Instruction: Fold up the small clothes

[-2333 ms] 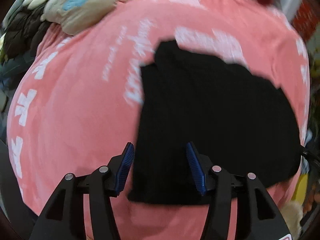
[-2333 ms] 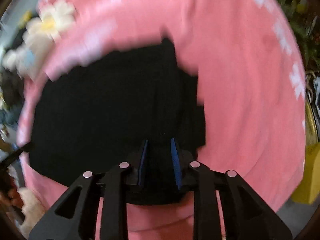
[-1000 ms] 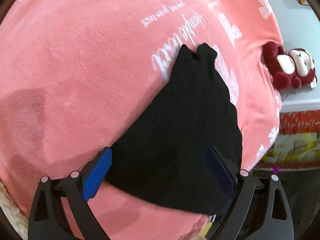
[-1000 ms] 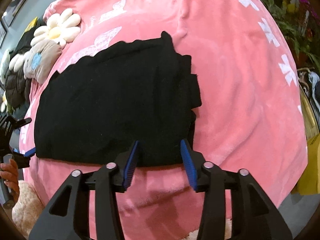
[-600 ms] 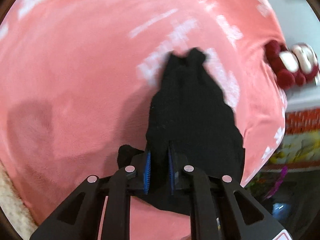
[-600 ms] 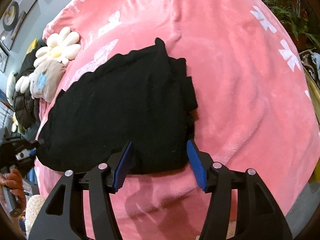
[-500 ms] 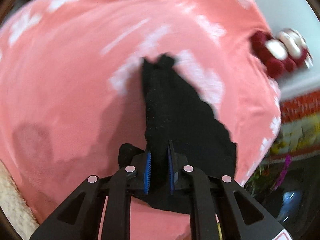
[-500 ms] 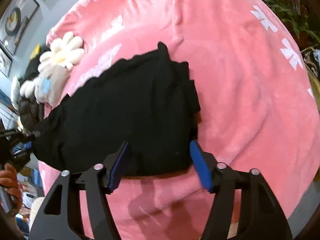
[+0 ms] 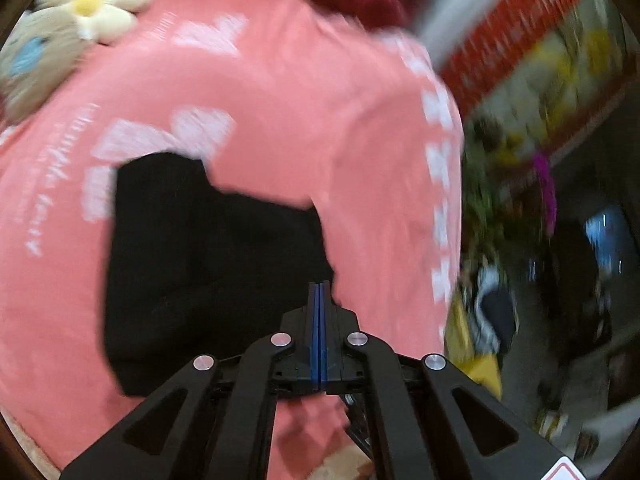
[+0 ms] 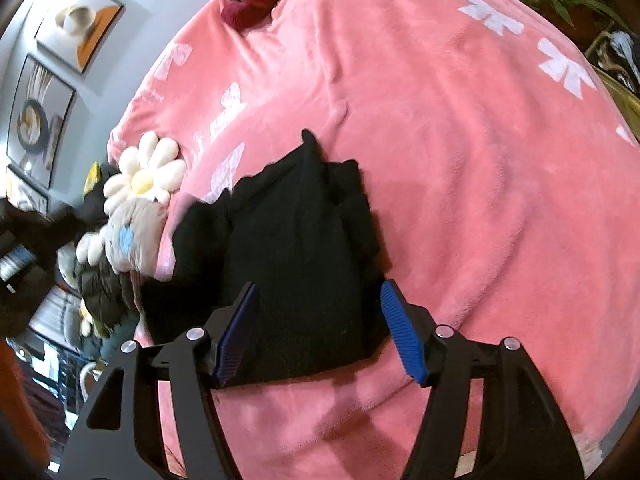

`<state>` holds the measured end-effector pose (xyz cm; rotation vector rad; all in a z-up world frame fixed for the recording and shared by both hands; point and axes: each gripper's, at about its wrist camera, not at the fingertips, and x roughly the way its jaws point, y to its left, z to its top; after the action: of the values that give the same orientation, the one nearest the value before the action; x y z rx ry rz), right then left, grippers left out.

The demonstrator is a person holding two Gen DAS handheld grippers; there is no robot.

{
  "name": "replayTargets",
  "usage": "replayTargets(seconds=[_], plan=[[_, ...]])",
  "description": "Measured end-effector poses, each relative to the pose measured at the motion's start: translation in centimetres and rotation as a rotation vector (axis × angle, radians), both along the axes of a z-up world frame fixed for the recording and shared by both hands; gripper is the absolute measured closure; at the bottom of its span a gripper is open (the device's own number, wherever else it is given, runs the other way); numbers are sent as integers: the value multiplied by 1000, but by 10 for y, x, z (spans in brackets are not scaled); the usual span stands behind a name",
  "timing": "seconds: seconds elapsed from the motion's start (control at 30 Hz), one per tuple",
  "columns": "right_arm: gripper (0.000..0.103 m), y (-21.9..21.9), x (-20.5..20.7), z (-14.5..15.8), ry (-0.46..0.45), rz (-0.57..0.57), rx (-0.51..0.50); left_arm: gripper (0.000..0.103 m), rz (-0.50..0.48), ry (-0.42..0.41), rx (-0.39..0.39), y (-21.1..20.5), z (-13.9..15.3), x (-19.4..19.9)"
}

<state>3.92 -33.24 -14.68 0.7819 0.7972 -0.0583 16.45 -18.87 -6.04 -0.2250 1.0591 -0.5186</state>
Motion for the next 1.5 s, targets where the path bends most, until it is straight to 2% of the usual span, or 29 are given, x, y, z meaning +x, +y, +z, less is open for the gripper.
replayTargets(seconds=[0.13, 0.17, 0.23, 0.27, 0.33, 0.47, 0.57, 0.6, 0.67, 0.83, 0.87, 0.9, 0.93, 0.97, 1.03, 1.07, 1.1, 1.13, 1.2, 1.27, 1.3, 1.33, 1.37, 1.43, 1.5], plan=[[42, -11, -4, -1, -15, -26, 42, 102, -30, 159, 9, -22, -43, -12], [41, -13, -5, 0, -21, -33, 45, 95, -12, 182, 1, -16, -50, -16], [41, -14, -6, 2, -33, -25, 41, 82, 6, 178, 46, -6, -55, -22], [41, -11, -5, 7, -42, -11, 25, 76, 14, 158, 96, 3, -56, -26], [41, 0, 4, 17, -35, 69, -13, 74, 29, 128, 156, 22, -57, -30], [22, 30, 43, 39, -17, 231, -26, 66, 76, 105, 242, 73, -62, -43], [19, 54, 83, 47, 6, 330, 23, 64, 105, 135, 231, 102, -67, -53], [18, 64, 96, 46, 41, 350, 15, 64, 116, 156, 228, 111, -71, -56], [18, 89, 119, 41, 136, 397, -30, 64, 127, 178, 218, 126, -73, -63], [14, 136, 128, 29, 243, 450, -146, 56, 131, 138, 235, 150, -69, -76], [20, 146, 127, 23, 264, 460, -181, 56, 130, 130, 243, 153, -70, -78], [33, 154, 126, 17, 283, 481, -205, 56, 122, 125, 247, 157, -71, -79], [63, 164, 127, 9, 305, 507, -216, 56, 119, 126, 249, 160, -71, -80], [79, 166, 126, 2, 314, 505, -211, 56, 120, 130, 251, 161, -72, -79], [92, 168, 127, 4, 303, 503, -199, 56, 130, 143, 249, 167, -74, -79], [93, 165, 127, 18, 259, 496, -166, 56, 139, 149, 247, 169, -74, -78], [94, 159, 127, 31, 216, 486, -132, 56, 148, 153, 239, 171, -72, -78], [94, 146, 122, 56, 134, 465, -97, 56, 157, 153, 234, 171, -70, -76], [94, 122, 110, 89, 59, 419, -132, 56, 160, 140, 221, 172, -65, -76], [91, 89, 90, 105, 51, 371, -198, 53, 155, 117, 223, 170, -60, -75], [87, 74, 81, 96, 94, 368, -221, 53, 148, 106, 223, 167, -58, -75], [76, 61, 75, 74, 166, 379, -239, 52, 141, 102, 218, 164, -58, -75], [55, 54, 73, 56, 225, 383, -264, 50, 132, 100, 215, 159, -59, -74], [54, 36, 63, 12, 420, 346, -392, 50, 115, 105, 213, 147, -63, -72], [54, 18, 52, 19, 342, 295, -304, 50, 104, 117, 221, 134, -67, -70]])
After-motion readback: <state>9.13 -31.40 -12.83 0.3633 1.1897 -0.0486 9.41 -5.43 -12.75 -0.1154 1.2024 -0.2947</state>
